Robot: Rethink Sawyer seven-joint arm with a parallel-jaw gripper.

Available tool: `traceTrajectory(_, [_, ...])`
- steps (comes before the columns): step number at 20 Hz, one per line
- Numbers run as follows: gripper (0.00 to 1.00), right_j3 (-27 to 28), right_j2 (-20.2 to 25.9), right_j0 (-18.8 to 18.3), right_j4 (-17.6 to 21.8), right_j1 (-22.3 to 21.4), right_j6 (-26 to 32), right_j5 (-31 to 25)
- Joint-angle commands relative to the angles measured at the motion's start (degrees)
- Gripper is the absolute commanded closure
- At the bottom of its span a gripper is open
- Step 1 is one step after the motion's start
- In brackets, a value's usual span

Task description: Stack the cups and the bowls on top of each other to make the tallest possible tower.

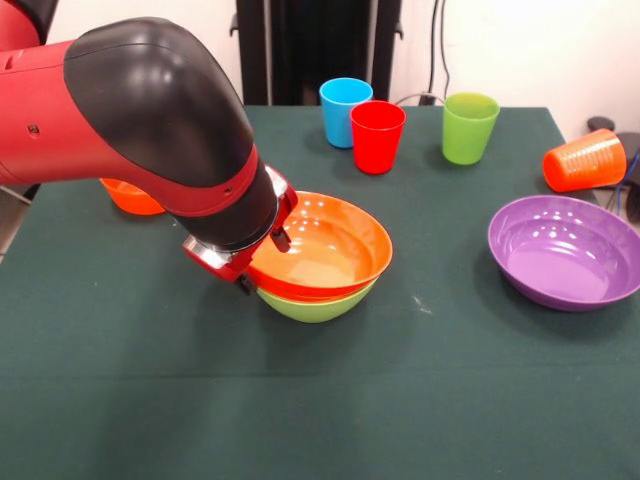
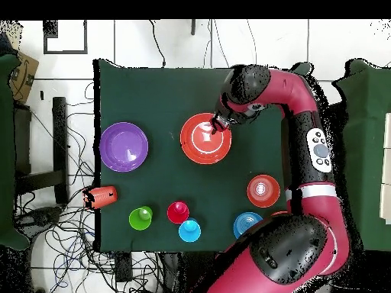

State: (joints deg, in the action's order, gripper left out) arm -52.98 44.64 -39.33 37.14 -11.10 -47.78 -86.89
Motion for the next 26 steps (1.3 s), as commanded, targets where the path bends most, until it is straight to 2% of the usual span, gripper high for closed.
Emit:
traceTrajectory(1, [0.00,-0.40,-2.62,0.09,3.17,-3.57,17.56,-5.68])
traceTrajectory(5, [0.00,-3.31,-2.37,-1.82,2.02,-6.94,18.09,-5.90])
traceTrajectory(10, [0.00,-9.93,-1.19,-4.46,-1.40,-10.93,13.35,-1.92])
traceTrajectory(17, [0.00,-17.46,-0.16,-6.73,-3.68,-15.82,8.61,2.33])
traceTrajectory(21, [0.00,-18.67,0.17,-6.64,-3.94,-16.72,7.15,3.66])
traceTrajectory(26, [0.00,-20.04,-1.44,-6.02,-0.59,-16.06,5.05,8.76])
